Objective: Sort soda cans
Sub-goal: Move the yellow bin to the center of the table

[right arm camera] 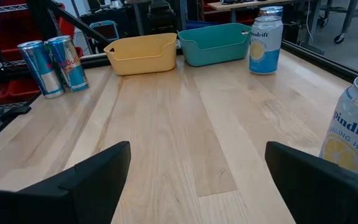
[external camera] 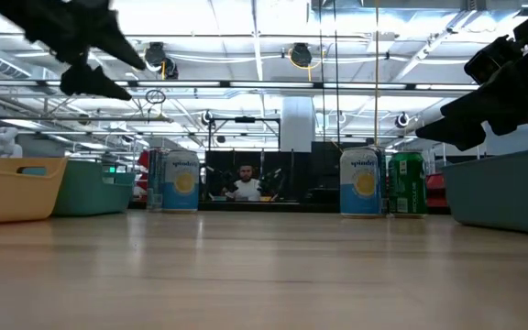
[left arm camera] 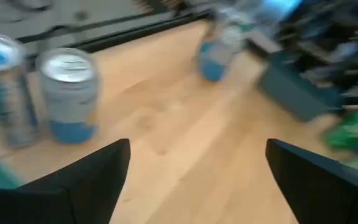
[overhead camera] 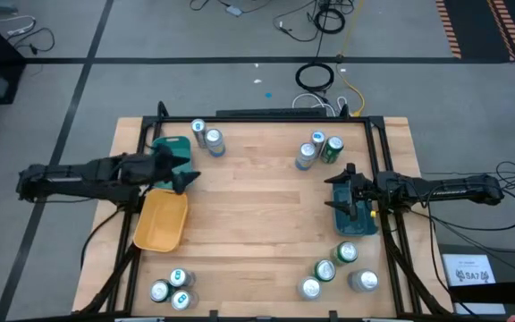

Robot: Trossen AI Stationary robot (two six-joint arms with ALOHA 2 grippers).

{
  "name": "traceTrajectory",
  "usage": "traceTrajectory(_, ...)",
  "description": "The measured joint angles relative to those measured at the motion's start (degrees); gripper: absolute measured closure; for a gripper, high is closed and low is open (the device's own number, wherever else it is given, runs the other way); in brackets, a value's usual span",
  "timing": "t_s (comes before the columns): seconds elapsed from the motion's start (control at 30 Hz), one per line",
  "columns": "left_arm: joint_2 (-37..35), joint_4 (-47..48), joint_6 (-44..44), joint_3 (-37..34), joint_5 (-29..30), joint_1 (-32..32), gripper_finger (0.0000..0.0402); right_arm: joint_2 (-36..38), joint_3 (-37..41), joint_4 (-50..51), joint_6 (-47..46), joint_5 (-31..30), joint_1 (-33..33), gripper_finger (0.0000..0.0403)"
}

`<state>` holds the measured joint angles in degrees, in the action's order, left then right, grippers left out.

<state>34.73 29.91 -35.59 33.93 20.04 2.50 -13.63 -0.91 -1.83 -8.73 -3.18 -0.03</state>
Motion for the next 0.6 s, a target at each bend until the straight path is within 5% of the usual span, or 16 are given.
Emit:
traceTrajectory(0.33,29.03,26.23,-27.18,17.87,-2.8,-0.82,0.002,0.01,0.0,0.0,-0.01,0.0,0.0,0.0037)
traceTrajectory(0.6,34.32,30.37,-48.42,21.52,-3.62,-12.24,0.002,0.0,0.0,0.0,0.0,0.0,0.02,0.0037)
